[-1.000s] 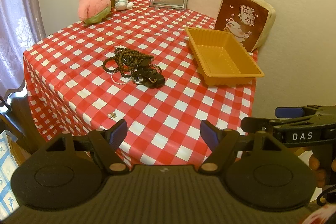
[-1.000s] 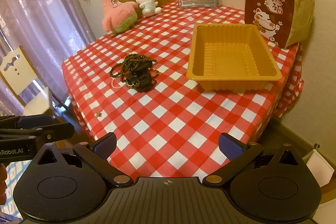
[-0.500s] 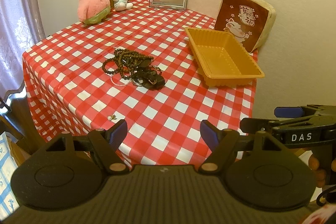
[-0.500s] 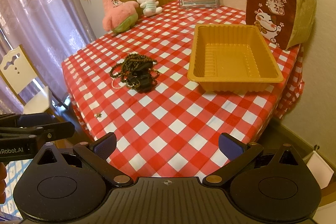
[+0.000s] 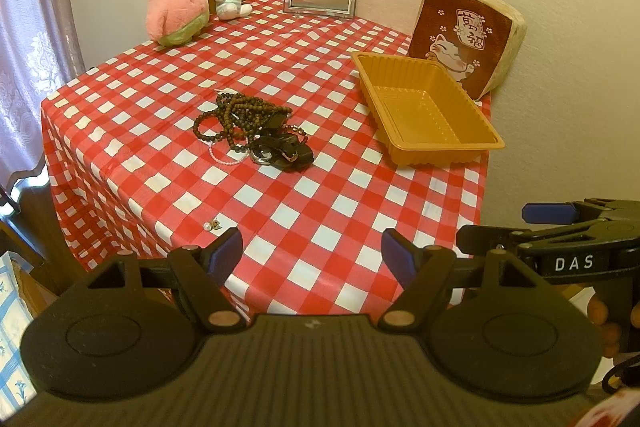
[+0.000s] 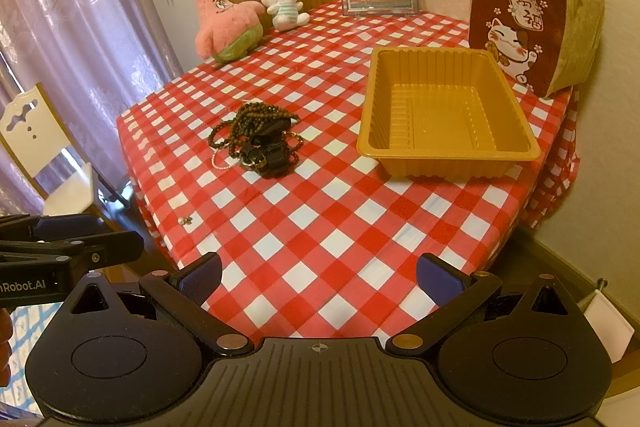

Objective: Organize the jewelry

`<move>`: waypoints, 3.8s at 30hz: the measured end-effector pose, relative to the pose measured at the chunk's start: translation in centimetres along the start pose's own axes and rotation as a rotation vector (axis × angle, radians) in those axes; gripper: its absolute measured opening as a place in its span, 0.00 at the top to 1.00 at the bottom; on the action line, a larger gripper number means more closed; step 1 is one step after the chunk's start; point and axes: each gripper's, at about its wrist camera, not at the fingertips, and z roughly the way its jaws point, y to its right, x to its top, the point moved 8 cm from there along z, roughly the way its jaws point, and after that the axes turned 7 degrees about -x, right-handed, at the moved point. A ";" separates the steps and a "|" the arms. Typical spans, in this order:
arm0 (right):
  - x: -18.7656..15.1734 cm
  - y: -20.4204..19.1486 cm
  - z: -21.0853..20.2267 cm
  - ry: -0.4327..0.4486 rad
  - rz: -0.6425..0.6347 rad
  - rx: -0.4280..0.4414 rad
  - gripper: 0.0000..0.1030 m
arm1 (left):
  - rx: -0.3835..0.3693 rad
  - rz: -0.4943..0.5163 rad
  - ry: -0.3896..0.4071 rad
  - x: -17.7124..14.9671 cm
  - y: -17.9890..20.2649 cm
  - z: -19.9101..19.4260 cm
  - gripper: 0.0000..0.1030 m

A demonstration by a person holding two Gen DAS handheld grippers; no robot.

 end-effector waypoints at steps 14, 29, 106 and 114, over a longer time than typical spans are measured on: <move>0.0 -0.1 0.0 -0.002 -0.002 -0.001 0.00 | 0.000 -0.001 -0.001 0.0 0.0 0.0 0.28; 0.0 -0.1 0.2 -0.002 -0.004 -0.002 0.00 | -0.001 -0.003 -0.003 0.0 0.0 0.0 0.28; 7.7 19.8 16.3 0.381 0.311 -0.158 0.96 | 0.218 -0.069 -0.006 0.3 -7.9 13.8 0.38; 8.4 14.3 15.9 0.357 0.185 -0.054 0.96 | 0.227 -0.062 -0.028 -1.4 -8.9 13.9 0.49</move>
